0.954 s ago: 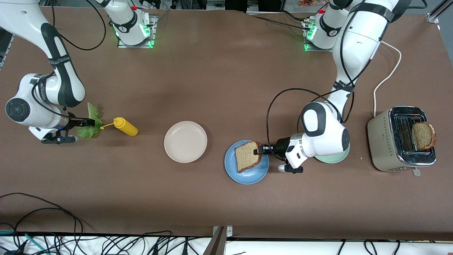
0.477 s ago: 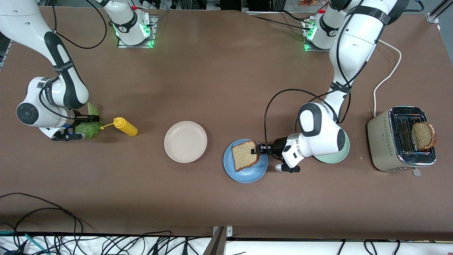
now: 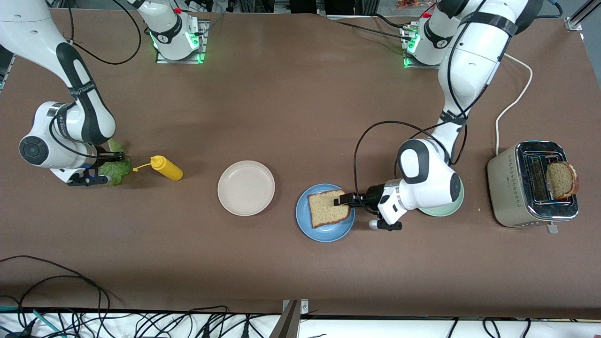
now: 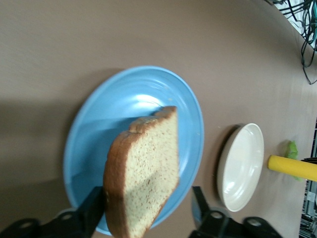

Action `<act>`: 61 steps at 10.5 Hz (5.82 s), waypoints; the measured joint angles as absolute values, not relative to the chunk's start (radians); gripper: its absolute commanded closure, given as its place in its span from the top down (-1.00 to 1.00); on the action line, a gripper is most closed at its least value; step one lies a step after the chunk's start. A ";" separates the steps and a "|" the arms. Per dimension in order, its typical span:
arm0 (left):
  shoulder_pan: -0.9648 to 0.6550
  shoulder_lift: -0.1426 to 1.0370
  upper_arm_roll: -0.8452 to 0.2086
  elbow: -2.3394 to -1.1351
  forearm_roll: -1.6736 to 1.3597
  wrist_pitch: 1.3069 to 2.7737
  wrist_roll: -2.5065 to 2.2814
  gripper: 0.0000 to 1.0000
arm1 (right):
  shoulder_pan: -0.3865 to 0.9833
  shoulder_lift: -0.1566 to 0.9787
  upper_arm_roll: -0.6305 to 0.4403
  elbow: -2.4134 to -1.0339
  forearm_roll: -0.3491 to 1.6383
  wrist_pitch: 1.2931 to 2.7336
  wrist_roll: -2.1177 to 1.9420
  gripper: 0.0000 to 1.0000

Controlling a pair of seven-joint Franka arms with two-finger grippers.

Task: Make sandwich in blue plate with both arms
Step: 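Open the left gripper and raise it while the right gripper lifts the lettuce, then carry the lettuce over the blue plate while the left gripper withdraws, then lower the lettuce onto the bread and open the right gripper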

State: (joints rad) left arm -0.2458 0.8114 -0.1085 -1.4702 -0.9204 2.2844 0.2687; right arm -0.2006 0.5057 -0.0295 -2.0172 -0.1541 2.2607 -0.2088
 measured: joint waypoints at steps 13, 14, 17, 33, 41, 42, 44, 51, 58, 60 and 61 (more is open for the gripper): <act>-0.088 0.436 0.042 -1.698 -0.429 2.114 0.619 0.98 | -0.196 0.347 0.206 -1.554 -0.140 1.572 -0.146 -1.00; -0.085 0.383 0.042 -1.701 -0.340 2.056 0.541 1.00 | -0.195 0.347 0.252 -1.509 -0.112 1.557 -0.119 -1.00; -0.086 0.249 0.040 -1.704 -0.157 1.892 0.383 1.00 | -0.183 0.357 0.401 -1.435 -0.046 1.586 0.041 -1.00; -0.032 0.099 0.049 -1.508 0.058 1.384 0.236 1.00 | 0.368 0.766 0.349 -1.371 -0.275 2.665 0.398 -1.00; 0.033 0.095 0.051 -1.454 0.058 1.380 0.054 1.00 | 0.646 0.947 0.089 -1.345 -0.278 2.912 0.398 -1.00; 0.033 0.095 0.050 -1.448 0.058 1.380 0.052 1.00 | 0.661 0.967 0.070 -1.345 -0.278 2.929 0.398 -1.00; 0.036 0.095 0.051 -1.432 0.058 1.380 0.052 1.00 | 0.687 0.999 0.030 -1.335 -0.278 2.984 0.398 -1.00; 0.036 0.095 0.041 -1.428 0.058 1.380 0.048 1.00 | 0.722 1.057 0.010 -1.273 -0.264 3.027 0.410 -1.00; 0.035 0.095 0.037 -1.428 0.057 1.380 0.047 1.00 | 0.723 1.057 0.006 -1.270 -0.264 3.032 0.414 0.26; 0.035 0.095 0.036 -1.428 0.056 1.380 0.047 1.00 | 0.723 1.057 -0.001 -1.270 -0.264 3.033 0.414 0.56; 0.033 0.095 0.035 -1.428 0.055 1.380 0.047 1.00 | 0.723 1.057 -0.008 -1.268 -0.264 3.035 0.414 0.65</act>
State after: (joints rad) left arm 0.0333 0.0947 0.0347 -1.4284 0.0555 1.3797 0.0472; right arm 0.7226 1.0574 -0.0082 -1.2676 -0.2638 3.0351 0.4135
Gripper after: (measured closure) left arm 0.000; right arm 0.379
